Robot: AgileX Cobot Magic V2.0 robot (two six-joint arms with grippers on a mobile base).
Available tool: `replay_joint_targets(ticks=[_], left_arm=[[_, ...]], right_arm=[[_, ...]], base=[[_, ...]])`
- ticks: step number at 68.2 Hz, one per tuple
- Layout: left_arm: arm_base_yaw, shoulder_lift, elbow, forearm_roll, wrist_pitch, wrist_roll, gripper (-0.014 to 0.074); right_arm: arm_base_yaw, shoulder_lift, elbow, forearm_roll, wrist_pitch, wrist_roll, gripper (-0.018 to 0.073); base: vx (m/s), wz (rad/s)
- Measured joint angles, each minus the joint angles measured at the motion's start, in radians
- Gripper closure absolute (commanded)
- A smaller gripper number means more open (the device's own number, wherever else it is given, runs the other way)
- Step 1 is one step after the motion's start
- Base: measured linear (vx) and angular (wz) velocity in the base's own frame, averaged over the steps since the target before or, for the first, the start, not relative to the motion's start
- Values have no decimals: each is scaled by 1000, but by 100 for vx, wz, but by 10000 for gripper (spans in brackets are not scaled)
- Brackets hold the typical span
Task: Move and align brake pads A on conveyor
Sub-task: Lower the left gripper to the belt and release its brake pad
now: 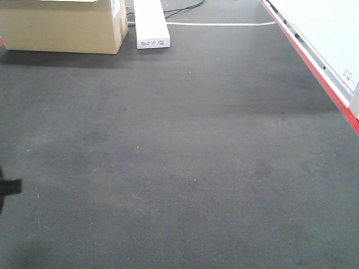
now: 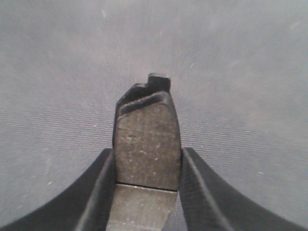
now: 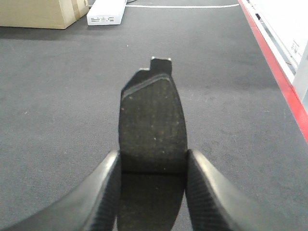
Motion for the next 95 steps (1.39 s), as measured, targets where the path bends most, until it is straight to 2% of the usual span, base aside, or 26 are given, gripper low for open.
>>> replay_joint_targets(ticks=[15, 34, 40, 50, 57, 65, 80, 95], left_arm=[[0, 294, -159, 2, 54, 1, 554], [0, 563, -305, 2, 148, 2, 522], [0, 624, -331, 2, 156, 6, 482], [0, 692, -359, 4, 157, 10, 360], [0, 711, -364, 5, 157, 29, 275], [0, 713, -366, 6, 155, 67, 223], [0, 672, -364, 6, 161, 84, 219], [0, 466, -357, 6, 176, 88, 219]], right_arm=[[0, 0, 0, 0, 0, 0, 564], [0, 0, 0, 0, 0, 0, 564], [0, 0, 0, 0, 0, 0, 564], [0, 0, 0, 0, 0, 0, 564], [0, 0, 0, 0, 0, 0, 564], [0, 0, 0, 0, 0, 0, 564], [0, 0, 0, 0, 0, 0, 564], [0, 0, 0, 0, 0, 0, 564]], base=[[0, 0], [0, 0], [0, 0], [0, 0], [0, 0], [0, 0], [0, 0], [0, 0]])
